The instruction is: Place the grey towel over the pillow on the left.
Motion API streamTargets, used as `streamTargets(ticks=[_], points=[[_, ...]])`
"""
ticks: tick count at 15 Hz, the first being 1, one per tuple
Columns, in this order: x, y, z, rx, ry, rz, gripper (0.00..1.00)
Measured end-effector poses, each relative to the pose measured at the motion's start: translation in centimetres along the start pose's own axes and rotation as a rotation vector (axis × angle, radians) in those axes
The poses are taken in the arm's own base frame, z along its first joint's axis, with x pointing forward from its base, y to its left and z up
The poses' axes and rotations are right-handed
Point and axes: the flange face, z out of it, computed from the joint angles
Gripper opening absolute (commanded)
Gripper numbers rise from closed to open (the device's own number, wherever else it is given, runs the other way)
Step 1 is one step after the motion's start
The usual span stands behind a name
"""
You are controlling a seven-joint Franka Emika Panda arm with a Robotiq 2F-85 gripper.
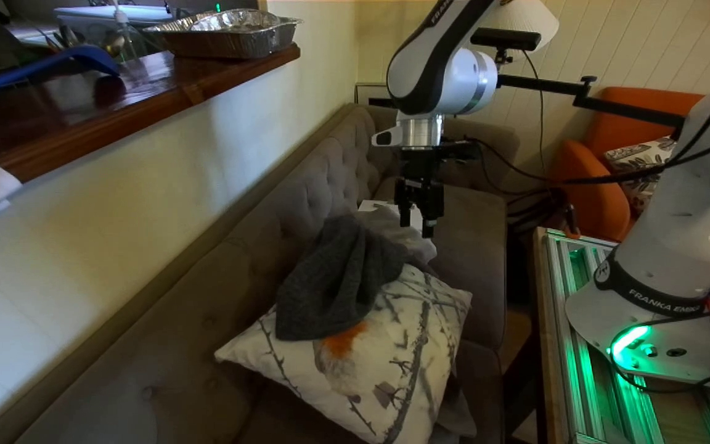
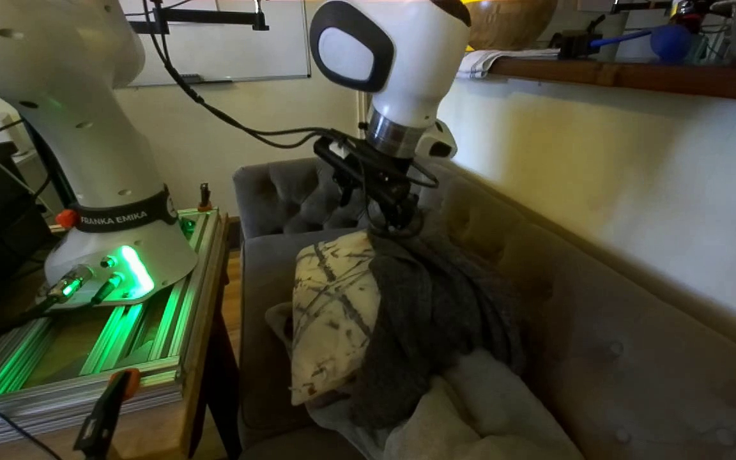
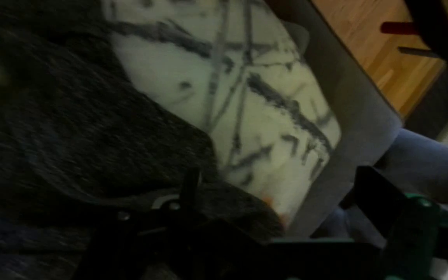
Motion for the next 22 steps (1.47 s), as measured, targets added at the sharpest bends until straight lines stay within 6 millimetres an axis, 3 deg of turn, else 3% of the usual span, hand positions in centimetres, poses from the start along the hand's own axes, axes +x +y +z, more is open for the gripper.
streamTargets(ticks=[4,8,10,15,22], points=[[-6.8,5.9,2.4,-0.127,0.018,0.205,1.00],[-11.7,9.0,5.7,-0.115,0.043,0.385,1.00],[-12.7,10.0,7.5,-0.086,0.062,0.448,1.00],[-12.9,11.9,11.5,0.002,0.166,0.543,1.00],[-15.8,15.5,14.9,0.066,0.252,0.643,1.00]])
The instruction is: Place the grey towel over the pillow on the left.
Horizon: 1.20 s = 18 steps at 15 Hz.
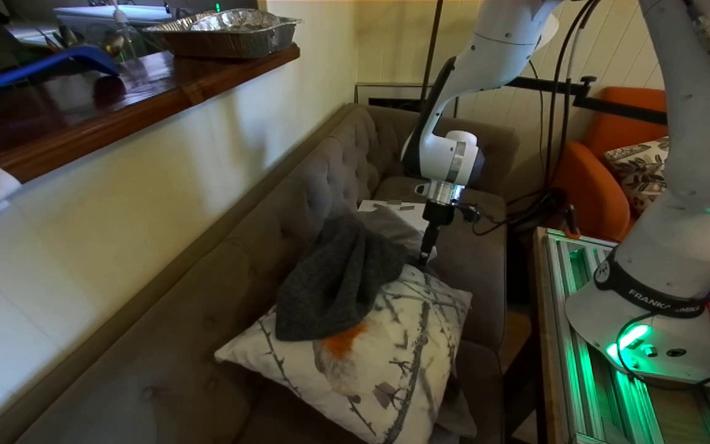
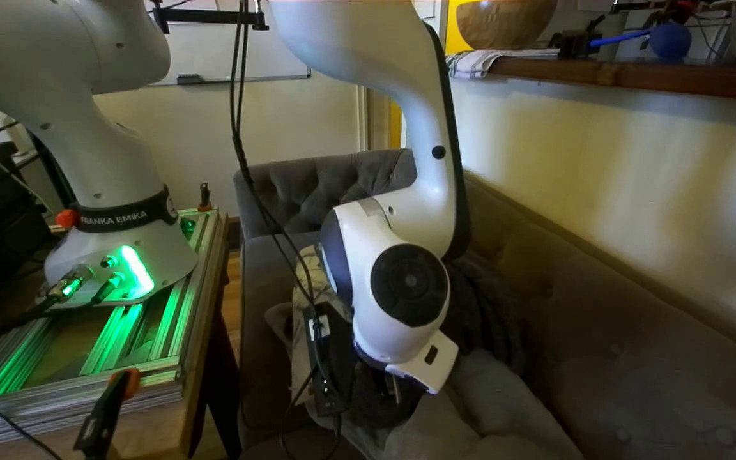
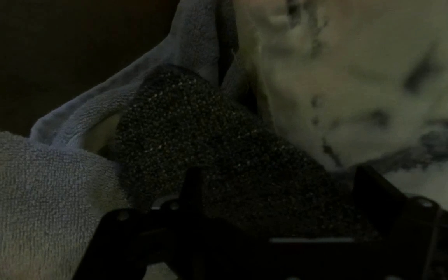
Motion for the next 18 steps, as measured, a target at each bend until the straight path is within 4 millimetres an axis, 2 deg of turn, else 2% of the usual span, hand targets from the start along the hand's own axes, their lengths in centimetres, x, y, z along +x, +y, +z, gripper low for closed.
streamTargets(ticks=[7,13,18], points=[[0.3,0.8,-0.1,0.004,0.009,0.006,1.00],[-0.1,4.8,-1.6,0.008,0.073,0.056,1.00],[-0.9,7.0,-0.1,0.114,0.095,0.098,1.00]])
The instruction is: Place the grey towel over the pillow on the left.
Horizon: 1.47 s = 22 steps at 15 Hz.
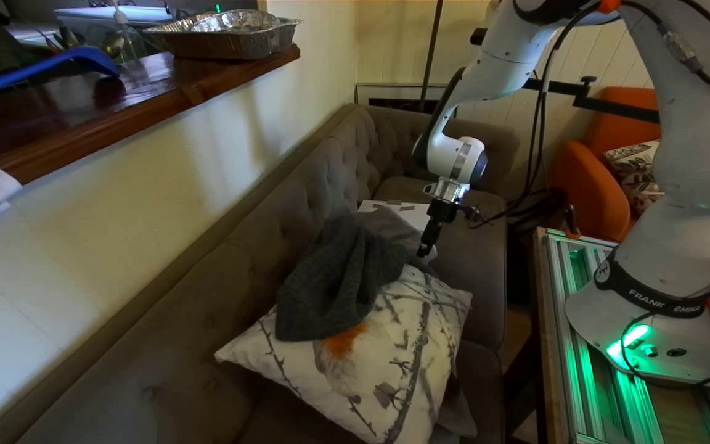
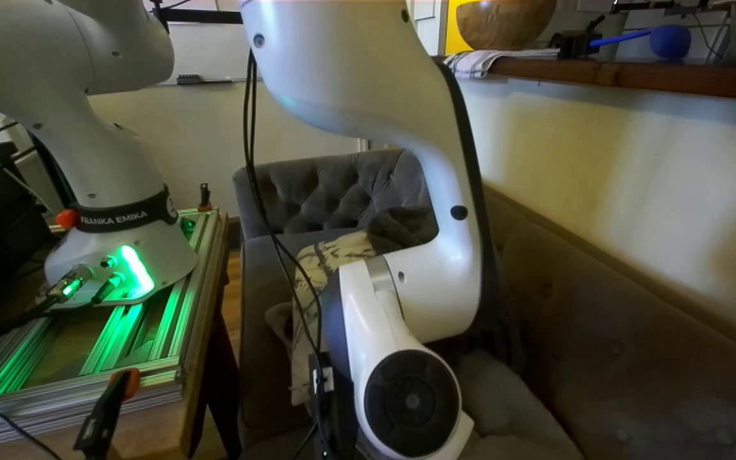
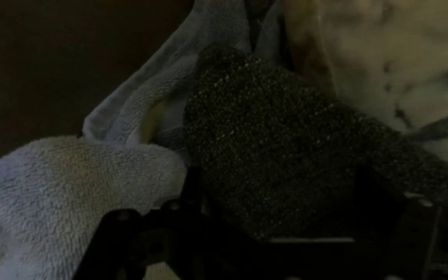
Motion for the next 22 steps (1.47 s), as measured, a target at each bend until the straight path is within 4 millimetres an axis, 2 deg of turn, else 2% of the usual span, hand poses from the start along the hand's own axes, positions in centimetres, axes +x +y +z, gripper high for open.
streamTargets(ticks=[7,8,9,14,19,22], points=[[0.5,1.0,2.8,0.083,-0.010,0.002,1.00],[0.6,1.1,3.1,0.094,-0.012,0.001,0.84],[0.6,1.1,3.3,0.106,-0.013,0.001,0.74],[0.8,1.1,4.2,0.162,-0.018,0.001,0.37],[0.7,1.6,3.9,0.191,-0.016,0.006,0.01],[0.3,1.6,3.6,0.231,-0.013,0.016,0.00]])
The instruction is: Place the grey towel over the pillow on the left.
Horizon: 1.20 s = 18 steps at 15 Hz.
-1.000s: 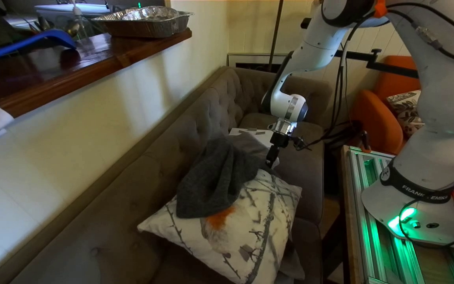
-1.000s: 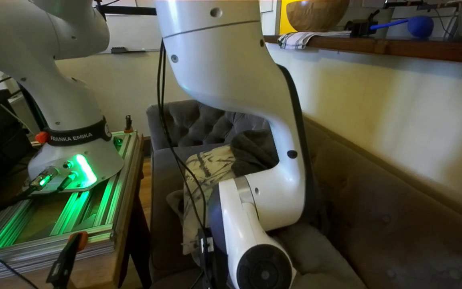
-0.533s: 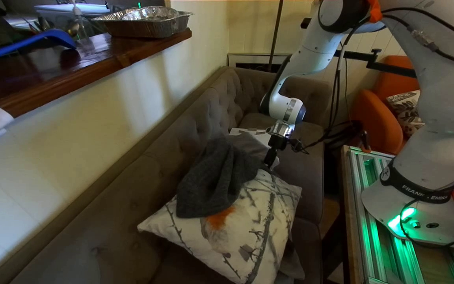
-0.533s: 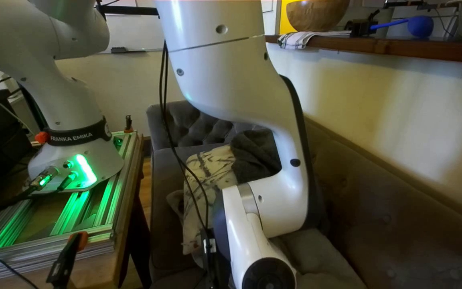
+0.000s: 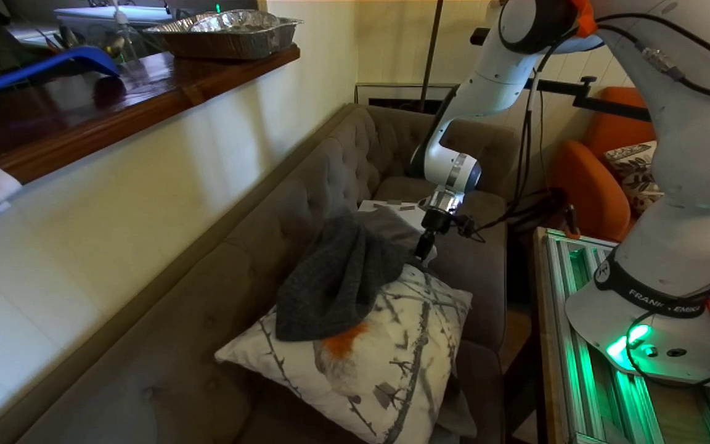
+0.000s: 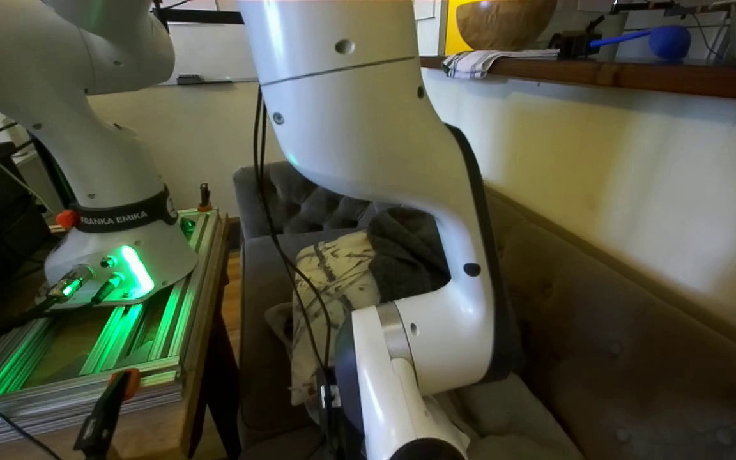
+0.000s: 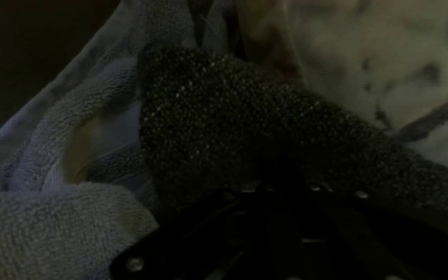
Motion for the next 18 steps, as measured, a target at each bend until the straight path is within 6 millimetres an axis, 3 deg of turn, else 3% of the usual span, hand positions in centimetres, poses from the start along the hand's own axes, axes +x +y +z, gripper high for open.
streamTargets(ticks=[4,11,12,14,18], points=[[-0.8,0.2,-1.1,0.016,0.010,0.017,0.00],[-2.5,-0.6,-5.4,-0.028,0.059,0.056,0.00],[-2.6,-0.8,-5.8,-0.033,0.062,0.056,0.26],[-2.7,-1.1,-6.1,-0.036,0.063,0.051,0.32],[-2.4,-1.3,-5.4,-0.024,0.054,0.034,0.61]])
